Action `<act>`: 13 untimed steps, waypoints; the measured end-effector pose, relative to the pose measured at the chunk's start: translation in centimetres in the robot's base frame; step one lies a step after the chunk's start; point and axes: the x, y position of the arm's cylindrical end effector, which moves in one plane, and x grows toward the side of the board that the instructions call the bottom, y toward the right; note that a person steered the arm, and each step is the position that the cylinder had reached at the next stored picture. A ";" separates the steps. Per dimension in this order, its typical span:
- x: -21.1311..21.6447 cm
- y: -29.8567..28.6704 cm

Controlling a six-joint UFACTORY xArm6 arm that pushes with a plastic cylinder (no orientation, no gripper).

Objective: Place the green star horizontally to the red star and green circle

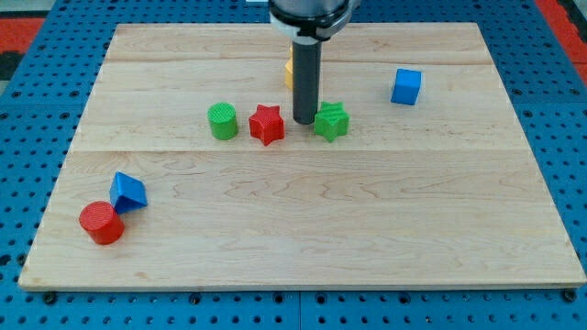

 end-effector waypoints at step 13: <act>-1.0 -1.8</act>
